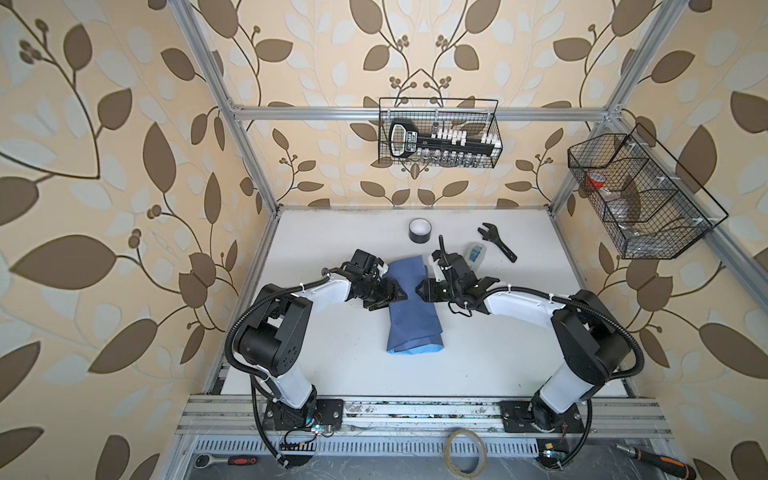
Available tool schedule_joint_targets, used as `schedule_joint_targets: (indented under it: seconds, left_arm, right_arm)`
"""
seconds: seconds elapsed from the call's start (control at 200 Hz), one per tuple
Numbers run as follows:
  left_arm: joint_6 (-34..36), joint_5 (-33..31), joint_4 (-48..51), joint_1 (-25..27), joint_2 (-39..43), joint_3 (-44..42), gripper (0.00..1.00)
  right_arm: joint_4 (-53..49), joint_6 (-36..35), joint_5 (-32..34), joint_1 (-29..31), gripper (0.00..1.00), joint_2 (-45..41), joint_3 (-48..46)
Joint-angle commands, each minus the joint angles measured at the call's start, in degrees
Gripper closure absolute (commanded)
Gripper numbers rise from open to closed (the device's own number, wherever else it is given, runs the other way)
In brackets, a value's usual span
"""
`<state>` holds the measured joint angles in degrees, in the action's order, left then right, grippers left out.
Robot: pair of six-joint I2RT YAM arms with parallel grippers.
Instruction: Wrap the gift box in paper
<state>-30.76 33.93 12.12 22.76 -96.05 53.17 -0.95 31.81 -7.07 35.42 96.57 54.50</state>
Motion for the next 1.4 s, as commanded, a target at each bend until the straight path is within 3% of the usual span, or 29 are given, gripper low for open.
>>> schedule_joint_targets:
  seconds: [0.0,0.315,0.53,0.88,1.015,1.195,1.395]
  left_arm:
    - [2.4,-6.6,4.0,-0.4,-2.7,-1.4,0.29]
    - [2.4,-6.6,3.9,-0.4,-2.7,-1.4,0.29]
    - [2.4,-6.5,3.9,-0.4,-2.9,-1.3,0.29]
    - [1.4,-6.8,4.2,-0.4,-1.5,0.0,0.18]
    - [-0.5,-6.9,4.2,-0.3,1.5,1.1,0.12]
    - [-3.2,-10.6,3.9,-0.4,8.7,1.8,0.01]
    - [-4.4,-14.5,4.4,-0.4,13.0,-0.4,0.03]
  right_arm:
    - [2.3,1.7,-7.3,0.3,0.47,3.2,-2.4]
    - [9.5,5.8,-14.6,-1.9,0.42,7.2,-3.8]
    - [11.5,6.8,-16.1,-3.3,0.38,7.5,-4.8]
    - [8.8,3.4,-16.2,-7.7,0.19,-5.1,-9.9]
    - [8.9,1.3,-13.5,-7.8,0.06,-10.6,-13.7]
    - [11.0,0.7,-12.3,-6.1,0.06,-11.6,-14.7]
    - [12.7,1.3,-12.5,-4.6,0.10,-8.0,-13.5]
